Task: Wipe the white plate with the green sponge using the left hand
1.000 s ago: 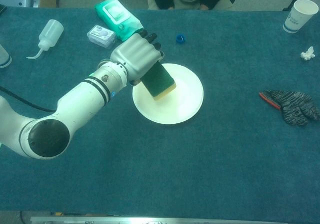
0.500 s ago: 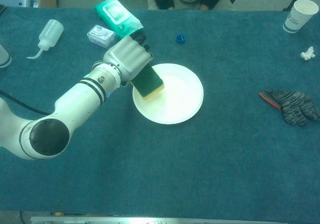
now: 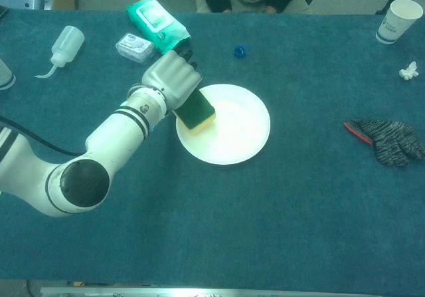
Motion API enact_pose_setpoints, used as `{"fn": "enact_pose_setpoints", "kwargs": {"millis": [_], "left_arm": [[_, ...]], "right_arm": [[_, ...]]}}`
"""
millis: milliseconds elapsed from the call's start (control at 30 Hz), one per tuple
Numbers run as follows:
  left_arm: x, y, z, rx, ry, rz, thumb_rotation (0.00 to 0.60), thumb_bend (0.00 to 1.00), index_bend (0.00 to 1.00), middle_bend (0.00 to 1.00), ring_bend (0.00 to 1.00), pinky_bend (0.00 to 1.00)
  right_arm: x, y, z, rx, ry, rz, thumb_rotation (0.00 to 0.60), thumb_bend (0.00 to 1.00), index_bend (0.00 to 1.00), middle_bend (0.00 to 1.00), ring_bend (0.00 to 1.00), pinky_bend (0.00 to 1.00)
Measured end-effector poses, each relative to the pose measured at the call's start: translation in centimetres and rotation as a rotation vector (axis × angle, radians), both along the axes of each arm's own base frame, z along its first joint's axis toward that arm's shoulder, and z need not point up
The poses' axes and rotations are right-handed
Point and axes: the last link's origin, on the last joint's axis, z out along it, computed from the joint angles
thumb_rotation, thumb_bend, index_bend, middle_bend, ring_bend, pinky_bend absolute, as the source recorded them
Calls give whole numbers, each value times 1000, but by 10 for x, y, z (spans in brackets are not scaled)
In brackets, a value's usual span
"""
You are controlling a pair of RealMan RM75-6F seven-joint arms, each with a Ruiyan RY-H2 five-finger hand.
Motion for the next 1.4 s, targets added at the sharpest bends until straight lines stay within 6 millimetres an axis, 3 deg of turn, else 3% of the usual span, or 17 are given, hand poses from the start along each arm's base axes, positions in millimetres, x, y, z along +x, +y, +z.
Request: {"fn": "enact_pose_setpoints", "kwargs": {"millis": [633, 1400], "left_arm": [[10, -3, -17, -24, -13, -19, 600, 328, 570, 164, 6, 73], [15, -25, -34, -130, 23, -74, 600, 328, 570, 164, 6, 73]], "right_arm": [[-3, 1, 4, -11, -2, -6, 600, 388, 389, 394, 243, 450], [-3, 1, 5, -17, -5, -5, 600, 388, 389, 394, 243, 450]]}}
